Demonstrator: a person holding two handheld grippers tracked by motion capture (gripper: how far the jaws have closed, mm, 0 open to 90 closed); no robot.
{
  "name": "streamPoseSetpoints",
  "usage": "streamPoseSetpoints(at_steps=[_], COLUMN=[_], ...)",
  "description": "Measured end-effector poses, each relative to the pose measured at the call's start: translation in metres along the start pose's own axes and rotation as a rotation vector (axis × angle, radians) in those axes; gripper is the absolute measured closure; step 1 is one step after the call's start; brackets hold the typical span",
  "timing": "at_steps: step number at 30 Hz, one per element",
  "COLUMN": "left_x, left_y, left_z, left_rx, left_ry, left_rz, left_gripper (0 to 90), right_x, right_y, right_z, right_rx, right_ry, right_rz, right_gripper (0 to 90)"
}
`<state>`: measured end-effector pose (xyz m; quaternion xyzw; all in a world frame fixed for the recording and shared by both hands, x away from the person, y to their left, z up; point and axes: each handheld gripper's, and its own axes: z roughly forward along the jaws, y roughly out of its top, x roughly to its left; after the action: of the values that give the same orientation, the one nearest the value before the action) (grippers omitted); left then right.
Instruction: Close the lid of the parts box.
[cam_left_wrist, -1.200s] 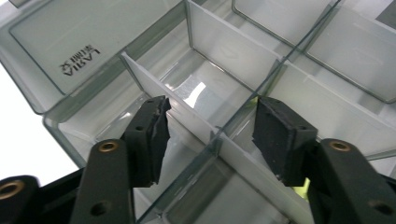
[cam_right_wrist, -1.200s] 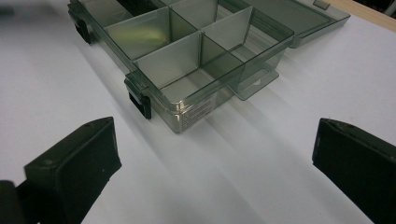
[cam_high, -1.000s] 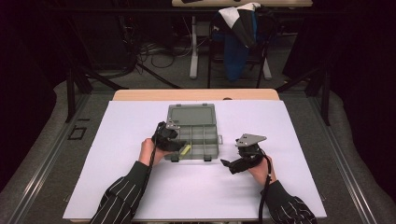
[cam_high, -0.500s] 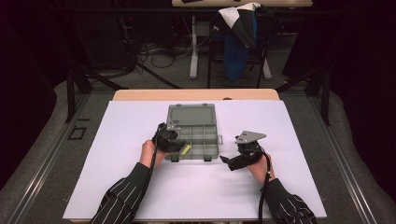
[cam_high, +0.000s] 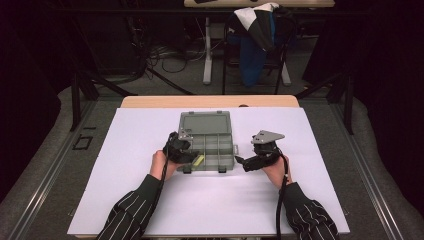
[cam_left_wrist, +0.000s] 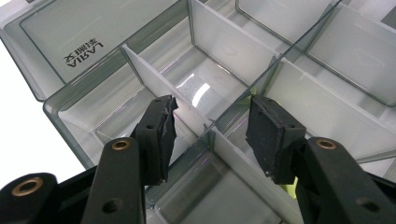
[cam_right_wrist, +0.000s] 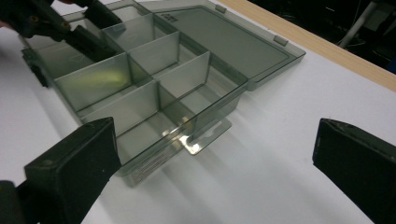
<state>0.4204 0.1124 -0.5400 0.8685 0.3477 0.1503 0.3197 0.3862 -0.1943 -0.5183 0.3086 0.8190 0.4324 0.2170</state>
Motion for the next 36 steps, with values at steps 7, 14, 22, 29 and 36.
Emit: streamPoseSetpoints(at_steps=[7, 14, 22, 29, 36], left_x=[0.0, 0.0, 0.001, 0.001, 0.001], left_y=[0.0, 0.0, -0.001, -0.001, -0.001], left_z=[0.0, 0.0, 0.0, 0.0, 0.0], left_rx=[-0.002, -0.003, -0.004, -0.005, -0.007], left_ry=[0.0, -0.001, -0.006, -0.007, -0.008], left_rz=[0.002, 0.004, 0.004, 0.003, 0.003], left_gripper=[51.4, 51.4, 51.5, 51.5, 51.6], right_x=[-0.012, -0.022, -0.035, -0.047, -0.057], right_y=[0.011, 0.025, 0.037, 0.043, 0.045], right_z=[0.015, 0.029, 0.041, 0.051, 0.064], right_rx=[0.014, 0.03, 0.046, 0.061, 0.092], right_ry=[-0.017, -0.016, -0.025, 0.005, -0.031], right_rz=[0.015, 0.03, 0.044, 0.087, 0.118], right_gripper=[0.0, 0.0, 0.0, 8.2, 42.3])
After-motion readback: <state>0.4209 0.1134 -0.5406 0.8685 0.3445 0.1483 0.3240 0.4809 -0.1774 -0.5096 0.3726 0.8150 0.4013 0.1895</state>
